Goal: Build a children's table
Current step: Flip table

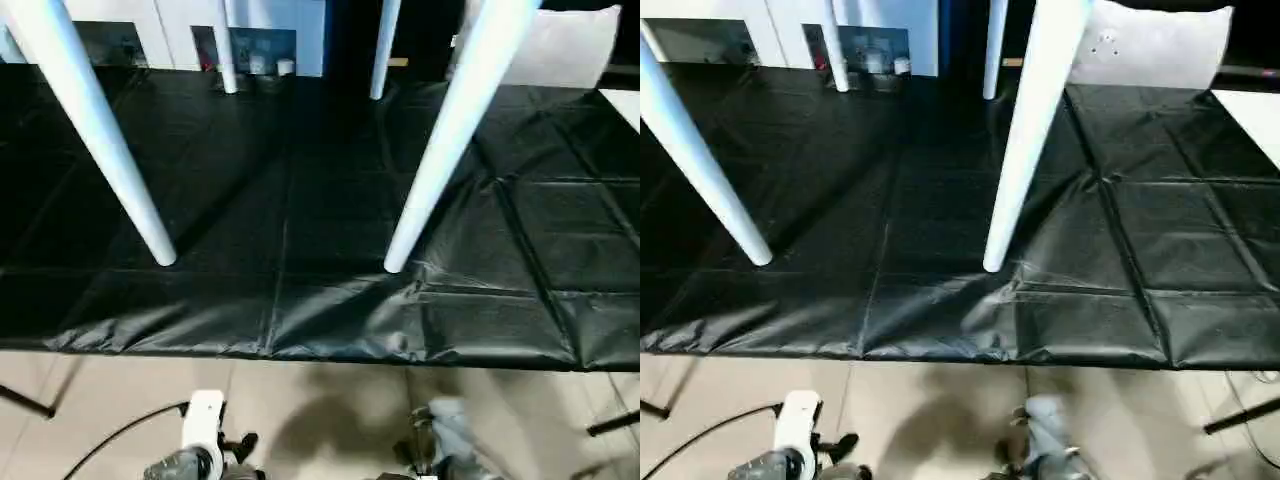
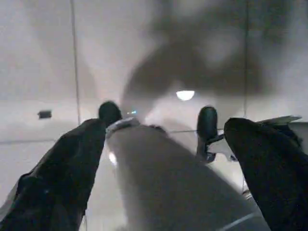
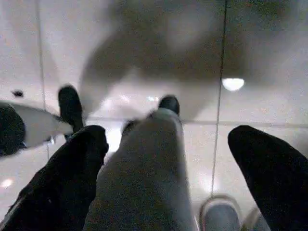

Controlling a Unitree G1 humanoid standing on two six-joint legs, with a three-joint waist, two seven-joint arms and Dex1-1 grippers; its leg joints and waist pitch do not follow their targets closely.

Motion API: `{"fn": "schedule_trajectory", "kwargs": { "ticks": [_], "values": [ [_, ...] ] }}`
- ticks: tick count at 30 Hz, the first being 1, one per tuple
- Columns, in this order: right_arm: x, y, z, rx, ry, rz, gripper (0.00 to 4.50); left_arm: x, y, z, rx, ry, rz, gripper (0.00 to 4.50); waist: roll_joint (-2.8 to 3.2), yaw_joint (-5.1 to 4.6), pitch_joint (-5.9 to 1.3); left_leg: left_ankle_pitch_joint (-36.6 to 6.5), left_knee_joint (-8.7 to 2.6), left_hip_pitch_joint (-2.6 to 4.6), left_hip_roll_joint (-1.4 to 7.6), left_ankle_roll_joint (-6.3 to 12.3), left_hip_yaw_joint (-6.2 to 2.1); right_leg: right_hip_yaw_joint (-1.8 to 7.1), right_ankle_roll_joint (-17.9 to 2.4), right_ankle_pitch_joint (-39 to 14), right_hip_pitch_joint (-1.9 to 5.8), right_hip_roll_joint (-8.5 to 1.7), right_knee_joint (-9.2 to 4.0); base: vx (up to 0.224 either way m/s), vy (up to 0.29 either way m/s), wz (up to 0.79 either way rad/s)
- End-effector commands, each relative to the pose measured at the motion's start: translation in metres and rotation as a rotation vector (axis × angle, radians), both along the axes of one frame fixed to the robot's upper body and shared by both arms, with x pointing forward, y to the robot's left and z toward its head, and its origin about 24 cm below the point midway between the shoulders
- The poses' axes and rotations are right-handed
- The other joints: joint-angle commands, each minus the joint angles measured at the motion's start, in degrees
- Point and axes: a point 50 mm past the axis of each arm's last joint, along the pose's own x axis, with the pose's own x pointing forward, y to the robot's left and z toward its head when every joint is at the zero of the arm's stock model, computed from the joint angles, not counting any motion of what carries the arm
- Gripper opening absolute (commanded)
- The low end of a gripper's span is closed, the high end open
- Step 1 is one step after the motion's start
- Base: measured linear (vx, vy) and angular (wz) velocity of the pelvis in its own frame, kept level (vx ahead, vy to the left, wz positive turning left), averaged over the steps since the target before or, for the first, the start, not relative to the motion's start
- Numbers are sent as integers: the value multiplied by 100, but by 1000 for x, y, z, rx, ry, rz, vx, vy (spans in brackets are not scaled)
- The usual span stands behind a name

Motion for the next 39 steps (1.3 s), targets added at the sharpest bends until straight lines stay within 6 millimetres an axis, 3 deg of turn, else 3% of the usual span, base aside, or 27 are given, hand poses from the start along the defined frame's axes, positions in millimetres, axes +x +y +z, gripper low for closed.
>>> {"fn": "schedule_trajectory", "kwargs": {
  "ticks": [1, 7, 13, 28, 39],
  "values": [
    [-5, -3, -2, 10, 26, -5, 450, -2, 0, -1, 5, 16, -8, 447, 48, 0, -206, -636, -381, 20, 276, 591, -37, 269, -1653, 930, 187, -533, -407, 0, 0, 0],
    [-5, -5, -1, 13, 23, -5, 450, -7, 1, -2, 9, 30, -13, 447, 12, -1, -198, -736, -398, 12, 280, 506, -31, 285, -1610, 695, 197, -558, -431, 0, 0, 0],
    [-5, -6, -1, 13, 22, -5, 450, -6, 0, -2, 9, 27, -11, 447, 14, 2, -198, -642, -389, 12, 274, 570, -23, 280, -1602, 819, 187, -556, -425, 0, 0, 0],
    [-5, -6, -1, 13, 22, -5, 450, -6, 0, -2, 9, 27, -11, 447, 23, -3, -181, -804, -419, 18, 289, 474, -16, 288, -1569, 530, 168, -556, -454, 0, 0, 0],
    [-5, -6, -1, 13, 22, -5, 450, -6, 0, -2, 9, 27, -11, 447, 18, -2, -183, -742, -410, 9, 284, 485, -9, 292, -1559, 621, 171, -556, -450, 0, 0, 0]
  ]
}}
